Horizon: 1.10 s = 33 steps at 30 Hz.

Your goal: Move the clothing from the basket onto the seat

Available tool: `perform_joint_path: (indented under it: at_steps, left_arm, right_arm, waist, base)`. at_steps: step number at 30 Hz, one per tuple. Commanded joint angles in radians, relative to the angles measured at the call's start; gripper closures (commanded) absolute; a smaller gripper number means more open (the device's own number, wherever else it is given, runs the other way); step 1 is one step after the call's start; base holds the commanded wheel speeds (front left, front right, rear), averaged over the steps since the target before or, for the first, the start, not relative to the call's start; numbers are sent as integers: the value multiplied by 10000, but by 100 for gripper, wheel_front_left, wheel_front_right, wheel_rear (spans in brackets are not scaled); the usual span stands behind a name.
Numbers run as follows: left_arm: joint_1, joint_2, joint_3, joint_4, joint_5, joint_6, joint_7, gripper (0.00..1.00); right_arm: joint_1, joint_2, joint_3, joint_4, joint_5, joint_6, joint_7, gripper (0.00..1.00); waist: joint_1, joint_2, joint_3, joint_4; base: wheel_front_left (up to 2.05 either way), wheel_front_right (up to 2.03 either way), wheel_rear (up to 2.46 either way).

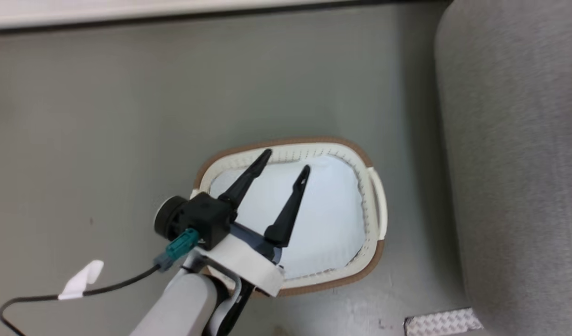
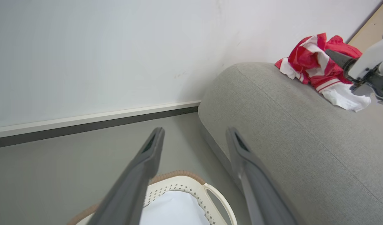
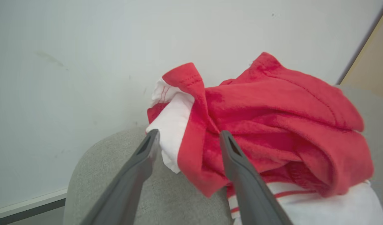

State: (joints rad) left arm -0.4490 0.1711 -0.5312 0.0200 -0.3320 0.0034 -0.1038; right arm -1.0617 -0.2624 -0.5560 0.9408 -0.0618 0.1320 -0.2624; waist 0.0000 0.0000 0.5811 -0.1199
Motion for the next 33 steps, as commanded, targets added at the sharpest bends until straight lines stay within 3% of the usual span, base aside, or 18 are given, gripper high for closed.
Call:
perform_joint_path:
  at_steps: [1, 9, 17, 23, 33]
  left_arm:
    - [255, 148, 140, 83, -134, 77, -191, 0]
    - [1221, 361, 686, 561, -477, 404, -953, 0]
    - [2630, 255, 1169, 1291, -571, 852, -1547, 0]
    - [3863, 284, 2062, 1362, -152, 1192, -1606, 0]
    - [5300, -242, 3894, 1345, 619, 675, -1614, 0]
  right_arm:
    - [589, 199, 193, -367, 160, -24, -31, 0]
    - [3216, 896, 1432, -2418, 957, -26, -30, 0]
    - [6601, 1419, 2548, -5224, 1665, -26, -17, 0]
    - [8721, 1813, 3721, -6580, 1925, -26, -16, 0]
    - [10845, 2113, 5186, -7120, 2089, -26, -15, 0]
  waist:
    - [0, 0, -998, -395]
    - [0, 0, -2643, -445]
    - [0, 0, -4516, 194]
    - [0, 0, -5657, 531]
    - [0, 0, -6334, 801]
  base:
    - [0, 0, 0]
    - [0, 0, 0]
    - [0, 0, 0]
    - [0, 0, 0]
    - [0, 0, 0]
